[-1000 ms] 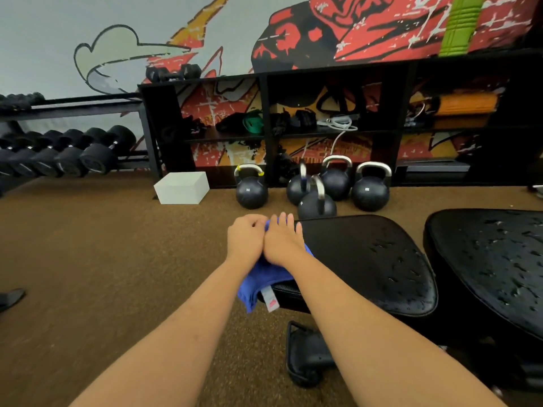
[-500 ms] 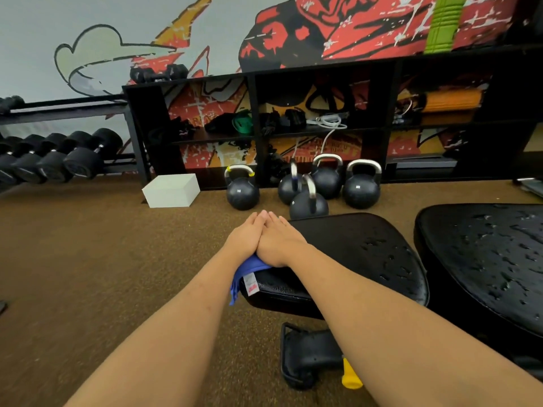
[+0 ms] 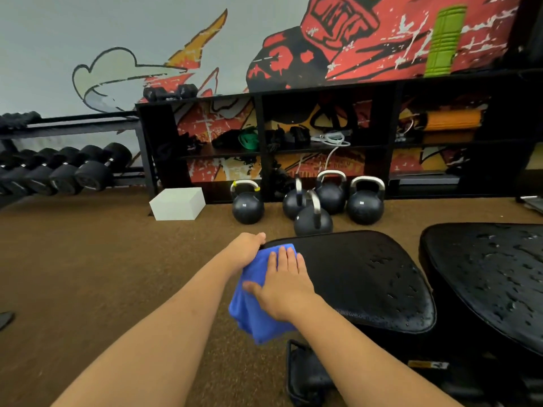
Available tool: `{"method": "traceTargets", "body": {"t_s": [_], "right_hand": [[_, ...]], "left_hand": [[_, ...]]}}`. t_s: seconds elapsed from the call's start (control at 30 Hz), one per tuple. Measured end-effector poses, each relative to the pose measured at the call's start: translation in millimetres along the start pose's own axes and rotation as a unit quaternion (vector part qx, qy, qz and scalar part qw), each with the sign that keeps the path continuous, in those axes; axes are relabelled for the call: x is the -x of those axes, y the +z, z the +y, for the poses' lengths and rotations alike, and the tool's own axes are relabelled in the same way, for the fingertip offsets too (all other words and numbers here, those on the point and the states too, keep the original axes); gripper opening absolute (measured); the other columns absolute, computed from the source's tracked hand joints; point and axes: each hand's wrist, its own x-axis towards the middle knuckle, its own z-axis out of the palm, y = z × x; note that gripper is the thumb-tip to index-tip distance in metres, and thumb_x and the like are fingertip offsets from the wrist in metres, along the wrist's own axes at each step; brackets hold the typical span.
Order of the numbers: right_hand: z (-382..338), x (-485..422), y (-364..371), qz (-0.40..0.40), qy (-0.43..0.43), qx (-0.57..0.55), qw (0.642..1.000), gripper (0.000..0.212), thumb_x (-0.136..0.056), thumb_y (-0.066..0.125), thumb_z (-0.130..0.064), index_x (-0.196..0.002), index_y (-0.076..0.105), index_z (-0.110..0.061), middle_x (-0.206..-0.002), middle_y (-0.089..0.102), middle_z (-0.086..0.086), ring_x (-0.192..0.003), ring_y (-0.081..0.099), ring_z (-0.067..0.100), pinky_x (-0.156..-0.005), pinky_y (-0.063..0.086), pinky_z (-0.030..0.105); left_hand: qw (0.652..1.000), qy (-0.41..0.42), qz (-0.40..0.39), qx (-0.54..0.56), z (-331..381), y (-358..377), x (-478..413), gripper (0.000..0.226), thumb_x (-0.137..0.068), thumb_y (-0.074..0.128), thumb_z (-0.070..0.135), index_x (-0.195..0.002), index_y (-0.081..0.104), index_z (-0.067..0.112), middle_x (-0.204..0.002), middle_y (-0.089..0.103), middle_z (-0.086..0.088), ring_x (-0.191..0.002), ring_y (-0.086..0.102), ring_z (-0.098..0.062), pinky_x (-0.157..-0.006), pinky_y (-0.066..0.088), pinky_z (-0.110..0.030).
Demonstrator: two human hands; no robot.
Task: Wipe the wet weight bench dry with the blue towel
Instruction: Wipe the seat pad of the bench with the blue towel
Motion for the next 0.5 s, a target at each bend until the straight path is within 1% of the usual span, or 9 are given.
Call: {"method": "traceTargets", "body": {"t_s": [0.03, 0.07, 0.13, 0.2, 0.3, 0.33, 0.4, 0.43, 0.5], "right_hand": [[-1.3, -14.2, 0.9, 0.021, 0.000, -0.010, 1.000, 0.090, -0.095, 0.018, -0.068, -0.155, -0.003, -0.004, -0.162, -0.011, 0.017, -0.149, -0.017, 0.028, -0.120, -0.011, 0.046], [-2.1, -27.5, 1.6, 0.034, -0.001, -0.022, 0.999, 0.087, -0.096, 0.019, -0.065, -0.155, -0.002, -0.005, -0.163, -0.009, 0.017, -0.150, -0.016, 0.028, -0.121, -0.010, 0.046], [-1.3, -47.0, 0.7, 0.040, -0.001, -0.037, 0.999, 0.084, -0.097, 0.022, -0.060, -0.155, -0.002, -0.004, -0.163, -0.007, 0.017, -0.150, -0.012, 0.028, -0.121, -0.007, 0.044], [-1.3, -55.4, -3.5, 0.044, 0.005, -0.050, 0.998, 0.086, -0.096, 0.024, -0.060, -0.155, -0.001, -0.003, -0.163, -0.005, 0.018, -0.151, -0.009, 0.029, -0.122, -0.005, 0.044], [-7.0, -31.3, -5.1, 0.034, -0.005, -0.043, 0.999, 0.084, -0.098, 0.020, -0.059, -0.154, -0.003, -0.002, -0.163, -0.006, 0.018, -0.151, -0.010, 0.029, -0.122, -0.004, 0.043], [-9.3, -13.7, -1.1, 0.027, -0.011, -0.030, 0.999, 0.083, -0.099, 0.017, -0.059, -0.154, -0.004, -0.001, -0.163, -0.007, 0.018, -0.150, -0.012, 0.029, -0.122, -0.005, 0.043], [-10.9, 24.7, 9.7, 0.035, -0.017, 0.005, 0.999, 0.081, -0.100, 0.015, -0.058, -0.154, -0.007, -0.001, -0.162, -0.010, 0.018, -0.150, -0.013, 0.029, -0.122, -0.007, 0.043], [-10.3, 41.3, 13.1, 0.038, -0.017, 0.021, 0.999, 0.080, -0.101, 0.014, -0.058, -0.153, -0.009, -0.002, -0.162, -0.012, 0.017, -0.150, -0.014, 0.029, -0.122, -0.008, 0.042], [-7.5, 59.0, 14.0, 0.026, -0.013, 0.020, 0.999, 0.077, -0.101, 0.012, -0.057, -0.154, -0.010, -0.004, -0.163, -0.013, 0.014, -0.150, -0.014, 0.025, -0.121, -0.010, 0.041]], "left_hand": [[1.000, 0.001, -0.002, -0.010, -1.1, 0.2, -4.5, 0.038, -0.104, 0.042, 0.031, -0.101, 0.071, 0.006, -0.107, 0.068, -0.016, -0.094, 0.058, -0.023, -0.101, 0.043, -0.042], [1.000, 0.004, -0.003, -0.012, -0.6, -0.8, -6.9, 0.037, -0.104, 0.043, 0.028, -0.099, 0.070, 0.003, -0.107, 0.069, -0.019, -0.091, 0.057, -0.024, -0.100, 0.044, -0.043], [1.000, 0.007, -0.021, -0.007, 2.8, -3.7, -8.3, 0.035, -0.104, 0.043, 0.024, -0.103, 0.070, 0.001, -0.114, 0.067, -0.021, -0.098, 0.058, -0.026, -0.099, 0.044, -0.039], [1.000, -0.010, -0.013, -0.008, 9.8, -5.7, -10.1, 0.029, -0.104, 0.040, 0.018, -0.096, 0.064, 0.005, -0.121, 0.062, -0.027, -0.097, 0.056, -0.026, -0.093, 0.043, -0.037], [1.000, -0.029, 0.009, 0.001, 13.7, -5.5, -7.9, 0.042, -0.106, 0.033, 0.031, -0.110, 0.065, 0.004, -0.127, 0.061, -0.023, -0.113, 0.058, -0.031, -0.104, 0.041, -0.039], [0.999, -0.035, 0.014, -0.004, 15.0, -4.8, -4.9, 0.047, -0.107, 0.031, 0.034, -0.109, 0.065, 0.002, -0.123, 0.064, -0.021, -0.111, 0.059, -0.030, -0.104, 0.041, -0.040], [0.999, -0.037, 0.009, -0.004, 18.2, -3.0, -1.6, 0.045, -0.108, 0.030, 0.030, -0.109, 0.063, -0.001, -0.107, 0.063, -0.017, -0.093, 0.056, -0.025, -0.095, 0.044, -0.041], [0.999, -0.044, 0.011, 0.009, 19.8, -2.2, -3.6, 0.037, -0.107, 0.032, 0.026, -0.108, 0.061, 0.003, -0.097, 0.059, -0.014, -0.082, 0.053, -0.021, -0.084, 0.048, -0.038], [0.998, -0.055, 0.011, 0.021, 22.0, -1.8, -4.4, 0.027, -0.105, 0.036, 0.025, -0.097, 0.057, 0.011, -0.088, 0.052, -0.007, -0.069, 0.046, -0.014, -0.066, 0.043, -0.029]]}}
